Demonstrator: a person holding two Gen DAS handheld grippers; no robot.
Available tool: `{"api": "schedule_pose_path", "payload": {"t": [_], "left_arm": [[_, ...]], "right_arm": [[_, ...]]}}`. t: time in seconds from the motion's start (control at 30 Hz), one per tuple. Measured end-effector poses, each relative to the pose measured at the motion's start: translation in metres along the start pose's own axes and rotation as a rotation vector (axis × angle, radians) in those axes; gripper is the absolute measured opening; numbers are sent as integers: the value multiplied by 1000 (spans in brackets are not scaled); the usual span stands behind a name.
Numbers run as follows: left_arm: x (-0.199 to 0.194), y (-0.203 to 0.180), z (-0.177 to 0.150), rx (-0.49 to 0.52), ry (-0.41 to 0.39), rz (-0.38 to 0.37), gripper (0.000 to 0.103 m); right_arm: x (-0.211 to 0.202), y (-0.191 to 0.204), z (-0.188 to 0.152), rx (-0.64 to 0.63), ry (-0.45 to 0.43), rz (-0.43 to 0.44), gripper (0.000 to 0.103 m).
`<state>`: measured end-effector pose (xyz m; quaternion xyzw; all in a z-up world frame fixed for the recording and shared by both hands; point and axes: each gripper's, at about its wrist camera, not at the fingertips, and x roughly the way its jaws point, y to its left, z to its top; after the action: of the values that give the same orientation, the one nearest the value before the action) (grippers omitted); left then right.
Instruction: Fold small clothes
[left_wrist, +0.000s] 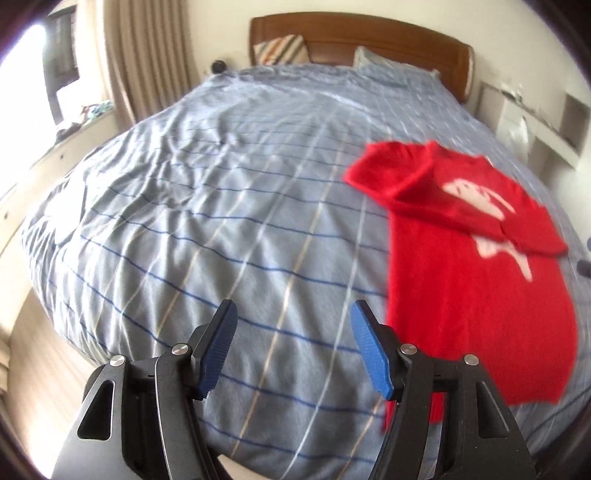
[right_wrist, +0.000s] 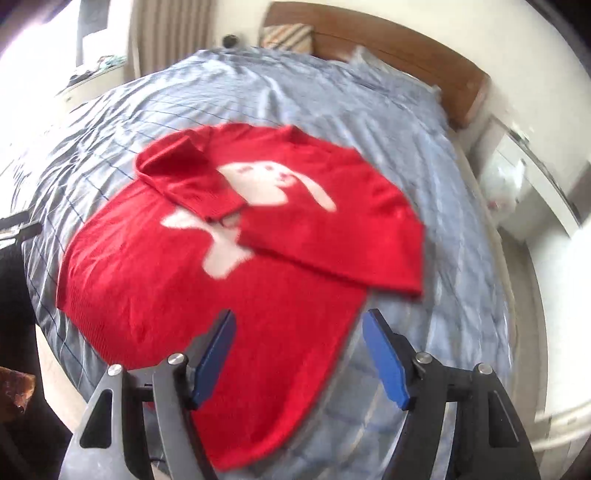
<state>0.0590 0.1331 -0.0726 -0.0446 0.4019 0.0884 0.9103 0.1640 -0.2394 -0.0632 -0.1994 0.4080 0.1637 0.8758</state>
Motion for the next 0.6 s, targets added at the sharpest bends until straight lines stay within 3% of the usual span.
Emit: {"api": "schedule_pose_path", "payload": {"t": [0.1, 0.2, 0.23, 0.27, 0.3, 0.37, 0.43, 0.6], "left_arm": [[15, 9, 2, -76, -5, 6, 67], [30, 14, -12, -86, 15, 11, 67], [35, 14, -18, -69, 21, 23, 67], [38, 13, -23, -42, 30, 43, 67], [38, 10, -27, -16, 43, 67, 66], [35, 10, -29, -16, 44, 70, 66], [34, 12, -27, -38, 31, 59, 66], [43, 14, -30, -66, 69, 50, 67]], "right_arm": [[61, 20, 26, -98, 35, 13, 69], [104, 21, 30, -67, 67, 7, 61], [111, 14, 31, -21, 62, 24, 48], [113, 4, 32, 39, 54, 22, 22], [110, -10, 30, 105, 43, 2, 8], [89, -46, 20, 251, -27, -3, 7], [61, -93, 0, 382, -81, -67, 7], [-10, -221, -91, 736, -110, -240, 7]]}}
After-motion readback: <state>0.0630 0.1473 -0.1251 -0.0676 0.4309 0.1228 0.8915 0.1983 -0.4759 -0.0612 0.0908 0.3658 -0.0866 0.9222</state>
